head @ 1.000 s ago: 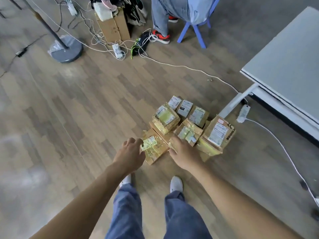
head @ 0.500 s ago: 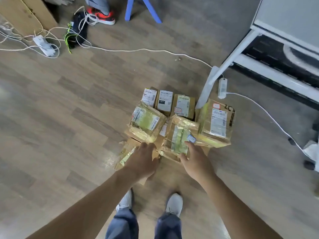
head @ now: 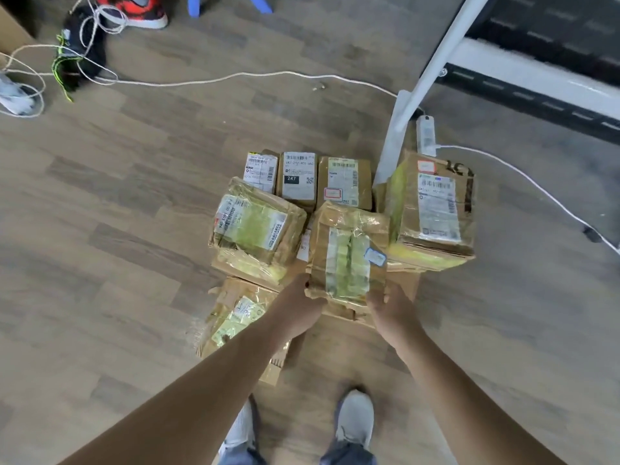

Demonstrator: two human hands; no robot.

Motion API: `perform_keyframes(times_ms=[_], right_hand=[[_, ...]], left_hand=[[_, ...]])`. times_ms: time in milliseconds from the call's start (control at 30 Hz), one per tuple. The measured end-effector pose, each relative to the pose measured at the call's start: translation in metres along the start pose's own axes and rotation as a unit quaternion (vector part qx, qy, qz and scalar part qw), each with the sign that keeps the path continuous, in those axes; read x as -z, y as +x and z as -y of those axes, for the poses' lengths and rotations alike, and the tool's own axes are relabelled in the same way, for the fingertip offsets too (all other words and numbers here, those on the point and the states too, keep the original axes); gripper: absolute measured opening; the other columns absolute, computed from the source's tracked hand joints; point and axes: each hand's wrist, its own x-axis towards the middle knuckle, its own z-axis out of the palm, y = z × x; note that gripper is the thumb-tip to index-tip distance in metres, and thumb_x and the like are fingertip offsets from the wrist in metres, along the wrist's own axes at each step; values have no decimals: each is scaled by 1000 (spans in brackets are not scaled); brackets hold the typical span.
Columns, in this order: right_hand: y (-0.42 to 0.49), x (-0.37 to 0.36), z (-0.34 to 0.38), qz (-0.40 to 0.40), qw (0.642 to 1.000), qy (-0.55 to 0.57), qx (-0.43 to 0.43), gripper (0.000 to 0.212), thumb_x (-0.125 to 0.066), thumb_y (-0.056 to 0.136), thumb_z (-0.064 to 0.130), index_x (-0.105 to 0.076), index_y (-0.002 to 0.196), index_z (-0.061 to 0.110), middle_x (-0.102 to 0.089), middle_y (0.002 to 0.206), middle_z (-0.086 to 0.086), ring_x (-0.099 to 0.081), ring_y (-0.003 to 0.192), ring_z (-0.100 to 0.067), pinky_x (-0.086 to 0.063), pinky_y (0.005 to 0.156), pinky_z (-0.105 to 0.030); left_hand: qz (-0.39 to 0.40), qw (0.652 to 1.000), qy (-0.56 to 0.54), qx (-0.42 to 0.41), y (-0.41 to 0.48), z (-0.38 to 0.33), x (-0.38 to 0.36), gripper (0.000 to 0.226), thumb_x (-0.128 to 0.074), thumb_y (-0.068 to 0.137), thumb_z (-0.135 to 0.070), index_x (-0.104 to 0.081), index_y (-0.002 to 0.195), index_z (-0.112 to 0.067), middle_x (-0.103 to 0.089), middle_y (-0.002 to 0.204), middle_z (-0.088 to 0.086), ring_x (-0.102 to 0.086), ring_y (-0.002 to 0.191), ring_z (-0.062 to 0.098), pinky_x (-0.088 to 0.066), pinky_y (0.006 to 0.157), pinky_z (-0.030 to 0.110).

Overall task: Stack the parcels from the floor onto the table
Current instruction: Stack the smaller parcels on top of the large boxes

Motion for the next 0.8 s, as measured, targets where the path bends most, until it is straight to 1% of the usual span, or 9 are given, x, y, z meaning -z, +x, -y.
perform_keyframes(times_ms=[100, 233, 333, 433, 567, 633, 700, 733, 800], right_hand=[[-5, 5, 1, -36, 998, 53, 14, 27, -52, 97, 26, -50, 120, 13, -58, 81, 7, -59, 70, -15, -52, 60, -37], [-37, 36, 7, 1, 992, 126, -4, 18, -51, 98, 24, -51, 115, 19, -59, 86, 0, -58, 74, -19, -55, 76, -58], [-80, 74, 20, 7, 986, 165, -13, 17, -49, 99, 19, -53, 116, 21, -59, 97, -4, -57, 78, -17, -60, 69, -48], [-131, 126, 38, -18, 980, 200, -1, 20, -48, 99, 11, -56, 116, 19, -57, 115, -7, -59, 90, -16, -59, 62, -32], [-197, 208, 63, -92, 974, 207, 20, 22, -51, 97, 4, -60, 116, 9, -63, 118, -11, -62, 106, -28, -52, 92, -49], [-225, 250, 72, -127, 968, 215, 24, 21, -53, 95, 6, -63, 114, 10, -66, 115, -8, -63, 102, -22, -53, 90, -37], [-244, 291, 78, -163, 963, 208, 49, 14, -56, 94, 7, -64, 105, 12, -66, 105, 0, -61, 85, -8, -48, 67, -6], [-252, 311, 81, -178, 963, 193, 66, 11, -57, 93, 8, -62, 98, 16, -64, 99, 4, -58, 79, -3, -41, 58, 0], [-263, 354, 85, -193, 961, 171, 98, 13, -56, 94, 9, -60, 96, 21, -64, 98, 5, -57, 82, -6, -41, 63, -3]], left_hand=[[-41, 999, -28, -8, -6, -4, -4, 29, -56, 88, -21, -47, 114, -29, -56, 94, -18, -56, 74, 4, -42, 59, 21], [-40, 997, -58, 20, -42, -20, -6, 20, -65, 82, -25, -60, 95, -9, -60, 78, -1, -56, 73, 18, -43, 68, 31], [-28, 997, -64, 43, -91, -44, -4, 25, -64, 82, -21, -62, 90, 3, -64, 78, 16, -60, 72, 24, -51, 70, 39], [15, 993, -95, 61, -145, -87, 2, 20, -51, 91, -16, -64, 83, -2, -69, 89, 19, -65, 75, 24, -52, 68, 34], [53, 992, -108, 46, -216, -160, 7, 18, -48, 95, -21, -60, 91, -8, -68, 96, 13, -69, 88, 27, -55, 77, 35], [57, 994, -87, 21, -245, -197, -1, 20, -48, 97, -25, -60, 97, -9, -69, 96, 11, -69, 89, 25, -56, 86, 40], [61, 996, -58, -5, -268, -229, -12, 19, -46, 98, -30, -58, 98, -15, -69, 93, 5, -70, 86, 22, -56, 88, 43], [60, 997, -33, -21, -276, -244, -17, 20, -46, 98, -32, -58, 100, -17, -69, 93, 2, -70, 85, 19, -56, 86, 43], [42, 997, 5, -59, -286, -277, -24, 27, -48, 97, -39, -55, 111, -17, -68, 99, 1, -68, 84, 16, -55, 81, 40]])
